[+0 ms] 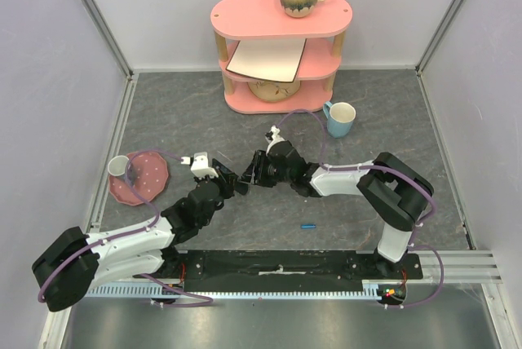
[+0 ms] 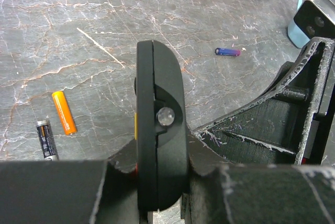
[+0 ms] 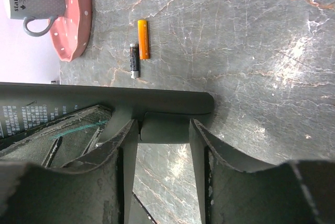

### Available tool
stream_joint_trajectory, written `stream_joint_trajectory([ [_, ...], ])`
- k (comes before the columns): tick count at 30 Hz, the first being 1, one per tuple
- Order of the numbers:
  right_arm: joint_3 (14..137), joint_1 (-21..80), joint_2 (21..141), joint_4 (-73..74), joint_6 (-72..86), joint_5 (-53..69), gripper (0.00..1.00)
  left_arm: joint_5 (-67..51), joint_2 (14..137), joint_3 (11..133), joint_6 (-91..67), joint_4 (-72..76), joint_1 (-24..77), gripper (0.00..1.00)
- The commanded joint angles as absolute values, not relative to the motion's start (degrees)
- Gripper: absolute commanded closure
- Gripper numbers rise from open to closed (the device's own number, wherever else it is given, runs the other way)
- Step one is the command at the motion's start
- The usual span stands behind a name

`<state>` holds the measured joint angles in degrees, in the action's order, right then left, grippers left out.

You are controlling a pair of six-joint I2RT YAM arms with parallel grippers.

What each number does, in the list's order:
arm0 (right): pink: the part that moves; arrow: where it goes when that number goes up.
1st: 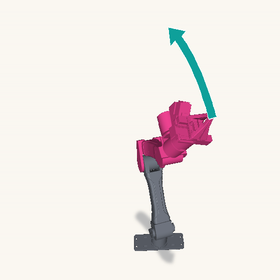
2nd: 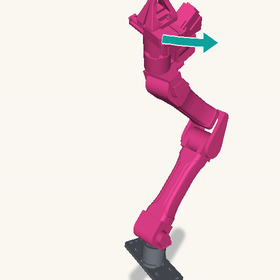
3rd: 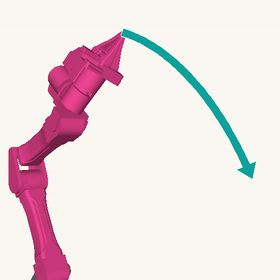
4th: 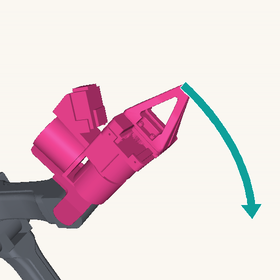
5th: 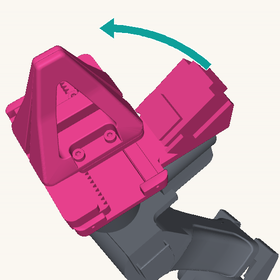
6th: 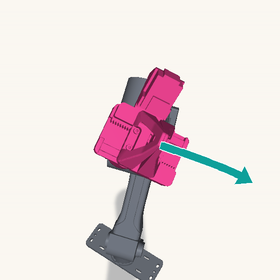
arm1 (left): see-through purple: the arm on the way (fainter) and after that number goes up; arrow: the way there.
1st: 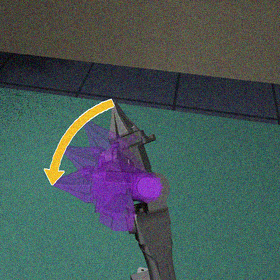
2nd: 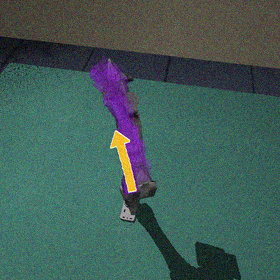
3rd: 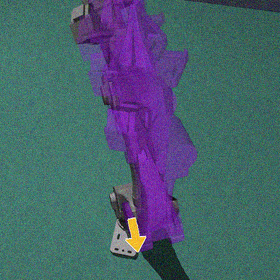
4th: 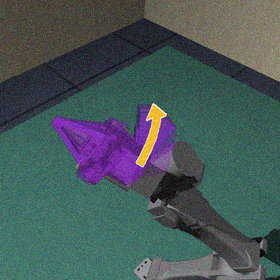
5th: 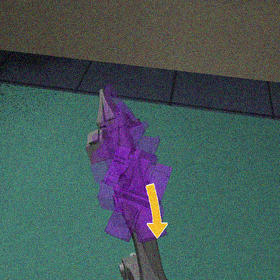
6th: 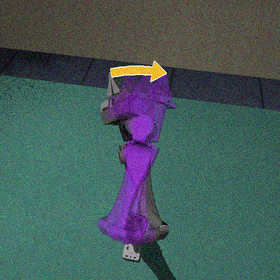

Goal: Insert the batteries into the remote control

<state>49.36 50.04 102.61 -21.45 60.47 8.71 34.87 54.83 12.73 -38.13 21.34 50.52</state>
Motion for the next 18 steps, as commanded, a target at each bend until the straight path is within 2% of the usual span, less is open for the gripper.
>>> stream_joint_trajectory([
  [1,49.7,51.1,106.6,-10.9,57.2,6.0,0.52,33.3,55.5,12.5,-36.4,16.0,51.2,0.98],
  [9,49.6,51.2,107.3,-9.4,56.7,6.0,0.59,33.7,55.4,12.8,-35.9,15.6,51.2,0.98],
  [18,48.9,51.1,107.1,-9.4,56.4,6.2,0.8,34.2,54.9,13.1,-35.7,15.1,51.2,0.98],
])
